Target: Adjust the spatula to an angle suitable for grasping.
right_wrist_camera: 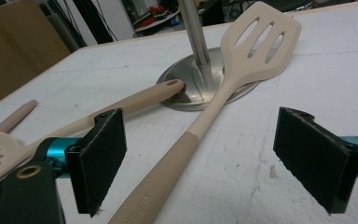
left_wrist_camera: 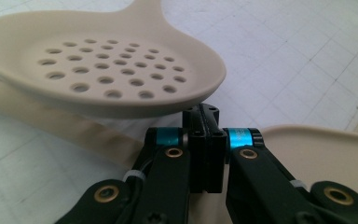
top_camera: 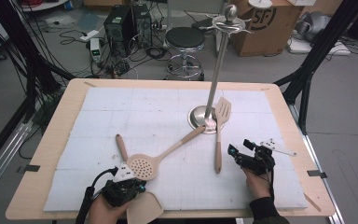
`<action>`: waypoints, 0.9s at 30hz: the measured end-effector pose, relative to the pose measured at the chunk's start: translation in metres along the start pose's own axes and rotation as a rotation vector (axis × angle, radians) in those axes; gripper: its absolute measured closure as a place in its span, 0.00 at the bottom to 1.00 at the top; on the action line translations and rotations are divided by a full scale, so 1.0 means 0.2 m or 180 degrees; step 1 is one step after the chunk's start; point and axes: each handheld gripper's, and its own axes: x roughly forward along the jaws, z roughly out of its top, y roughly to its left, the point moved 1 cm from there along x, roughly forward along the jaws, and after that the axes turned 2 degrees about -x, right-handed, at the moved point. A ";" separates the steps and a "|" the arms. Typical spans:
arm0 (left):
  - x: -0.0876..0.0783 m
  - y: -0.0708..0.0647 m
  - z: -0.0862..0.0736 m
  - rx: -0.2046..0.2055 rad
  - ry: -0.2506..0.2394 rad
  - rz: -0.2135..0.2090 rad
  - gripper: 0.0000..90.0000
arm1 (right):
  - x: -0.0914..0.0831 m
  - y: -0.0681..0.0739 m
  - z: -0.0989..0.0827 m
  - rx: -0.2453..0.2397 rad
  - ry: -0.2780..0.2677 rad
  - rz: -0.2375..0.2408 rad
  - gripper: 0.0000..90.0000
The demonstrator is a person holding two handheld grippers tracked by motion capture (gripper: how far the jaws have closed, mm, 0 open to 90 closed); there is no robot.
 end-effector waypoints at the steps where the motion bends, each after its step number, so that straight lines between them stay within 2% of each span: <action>1: -0.01 0.01 0.00 0.0005 -0.0003 0.0002 1.00 | 0.00 0.00 0.00 0.0000 0.0000 0.0000 0.18; 5: -0.04 0.04 -0.02 -0.0023 -0.0034 0.0066 1.00 | 0.00 0.00 0.00 0.0017 -0.0012 -0.0001 0.18; 12: -0.07 0.10 -0.04 -0.0123 -0.0109 0.0190 1.00 | -0.03 -0.03 0.01 0.0169 -0.0128 0.0011 0.18; 20: -0.10 0.21 -0.05 -0.0210 -0.0210 0.0285 1.00 | -0.02 -0.03 0.00 0.0149 -0.0108 0.0020 0.18; 23: -0.09 0.28 -0.03 -0.0235 -0.0247 0.0283 1.00 | -0.02 -0.03 0.00 0.0153 -0.0113 0.0018 0.18; 27: -0.09 0.34 -0.02 -0.0414 -0.0335 0.0197 1.00 | -0.02 -0.03 0.00 0.0154 -0.0098 0.0016 0.18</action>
